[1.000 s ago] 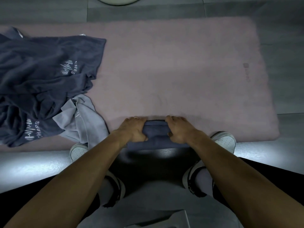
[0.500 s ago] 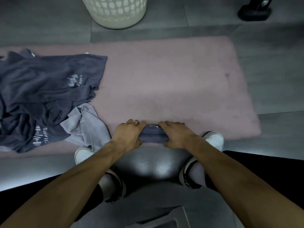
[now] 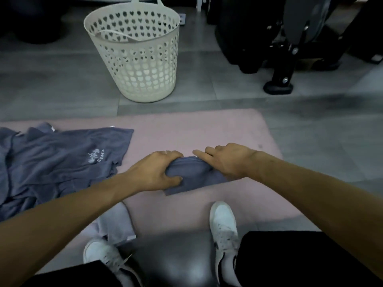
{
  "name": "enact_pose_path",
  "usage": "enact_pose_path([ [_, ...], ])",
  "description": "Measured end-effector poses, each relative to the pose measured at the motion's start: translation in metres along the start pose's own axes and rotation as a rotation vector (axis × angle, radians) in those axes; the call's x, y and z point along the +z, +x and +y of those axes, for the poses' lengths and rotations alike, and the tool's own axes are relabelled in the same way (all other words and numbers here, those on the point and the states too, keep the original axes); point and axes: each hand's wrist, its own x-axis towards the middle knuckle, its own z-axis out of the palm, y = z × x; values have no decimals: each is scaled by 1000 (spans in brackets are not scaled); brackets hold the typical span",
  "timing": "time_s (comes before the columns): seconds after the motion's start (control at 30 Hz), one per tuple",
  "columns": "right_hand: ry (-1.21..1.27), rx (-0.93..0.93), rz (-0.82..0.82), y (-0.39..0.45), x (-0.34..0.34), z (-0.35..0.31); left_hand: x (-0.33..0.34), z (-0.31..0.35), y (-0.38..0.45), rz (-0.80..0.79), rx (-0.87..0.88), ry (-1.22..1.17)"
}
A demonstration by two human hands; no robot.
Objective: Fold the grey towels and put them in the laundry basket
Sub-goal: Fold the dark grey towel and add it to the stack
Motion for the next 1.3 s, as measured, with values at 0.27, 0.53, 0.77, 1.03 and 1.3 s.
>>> enact_pose_path([
  [0.27,578,411,-60,54,60,103,29,-39,142,194,-331,-224],
  [0.53,1170,867,440,108,181,186,116,-89,262,-272,-402,-135],
  [0.77,1401,967,419,142,233,245,178,-92,325,-311,-411,79],
  [1.03,548,712,132,161,256,194,190,-93,315,-352,-416,174],
  [1.3,654,749,113,169,203,176,175,-110,291,-221,-363,-141],
])
